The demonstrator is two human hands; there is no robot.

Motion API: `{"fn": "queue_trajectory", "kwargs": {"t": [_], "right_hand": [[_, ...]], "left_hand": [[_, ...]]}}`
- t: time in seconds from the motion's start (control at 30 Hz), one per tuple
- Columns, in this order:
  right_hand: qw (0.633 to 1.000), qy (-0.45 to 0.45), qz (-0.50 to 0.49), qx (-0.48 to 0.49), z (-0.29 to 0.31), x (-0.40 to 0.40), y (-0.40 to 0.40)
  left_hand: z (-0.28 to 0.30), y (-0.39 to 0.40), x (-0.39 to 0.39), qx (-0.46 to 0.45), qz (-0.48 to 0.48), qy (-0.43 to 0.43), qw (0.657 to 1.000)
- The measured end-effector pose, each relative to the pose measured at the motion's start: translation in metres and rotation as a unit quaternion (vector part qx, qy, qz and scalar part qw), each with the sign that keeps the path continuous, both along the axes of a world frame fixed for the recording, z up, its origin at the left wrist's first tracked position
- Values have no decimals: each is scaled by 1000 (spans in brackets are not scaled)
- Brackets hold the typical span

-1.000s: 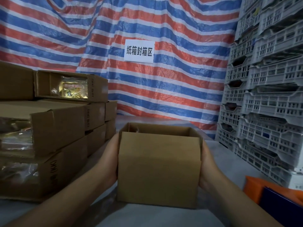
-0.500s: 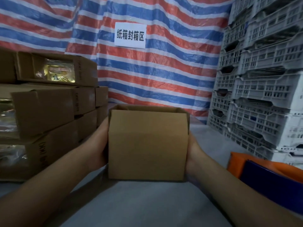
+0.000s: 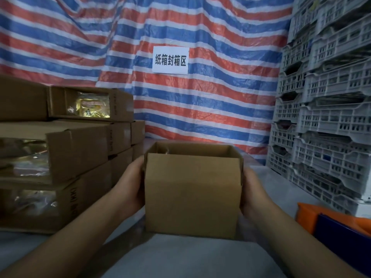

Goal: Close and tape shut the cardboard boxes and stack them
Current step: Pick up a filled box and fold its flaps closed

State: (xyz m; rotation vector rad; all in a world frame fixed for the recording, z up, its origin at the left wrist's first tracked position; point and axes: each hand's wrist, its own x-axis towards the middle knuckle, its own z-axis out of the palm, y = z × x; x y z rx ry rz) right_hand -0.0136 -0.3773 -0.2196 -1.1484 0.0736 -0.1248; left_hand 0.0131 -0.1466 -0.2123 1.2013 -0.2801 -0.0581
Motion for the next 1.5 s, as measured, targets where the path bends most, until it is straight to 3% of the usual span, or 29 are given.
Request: {"fn": "queue_trajectory", "kwargs": {"t": [0.13, 0.27, 0.37, 0.47, 0.53, 0.57, 0.63, 0.7, 0.73, 0.87, 1.07, 1.27, 1.37, 1.4, 1.5], "right_hand": [[998, -68, 16, -3, 9, 0, -3], [996, -51, 65, -21, 7, 1, -1], [994, -103, 23, -34, 6, 3, 1], [995, -87, 5, -54, 9, -2, 5], [982, -137, -68, -110, 21, -5, 4], [953, -211, -132, -173, 28, -9, 1], [841, -349, -192, -365, 40, -21, -3], [719, -368, -189, -559, 40, -24, -5], [691, -361, -181, -599, 38, -23, -4], [761, -402, -82, -502, 41, -31, 1], [770, -420, -80, -474, 39, -32, 1], [730, -427, -132, -516, 38, -25, 1], [723, -444, -167, -502, 36, -20, -2], [747, -438, -175, -469, 35, -18, -2], [875, -346, -192, -277, 31, -11, -8]], "left_hand": [[9, 4, 1, -19, -45, 24, 999], [7, 5, 3, -17, -61, 39, 997], [6, 6, 4, -13, -67, 29, 997], [9, 1, 2, 6, -58, 26, 998], [11, -2, 3, 15, -38, 33, 999], [12, -3, 4, 14, -23, 37, 999], [11, -4, 3, 19, -24, 28, 999], [9, -3, -1, 12, -31, 9, 999], [8, -2, -3, 5, -27, 6, 1000], [8, 1, -4, 8, -61, 7, 998], [9, 2, -7, 4, -79, -12, 997], [9, -1, -7, 88, -54, 1, 995], [10, -2, -5, 71, -24, 8, 997], [9, -2, -3, 59, 10, 7, 998], [8, 0, 1, 42, 59, -19, 997]]}}
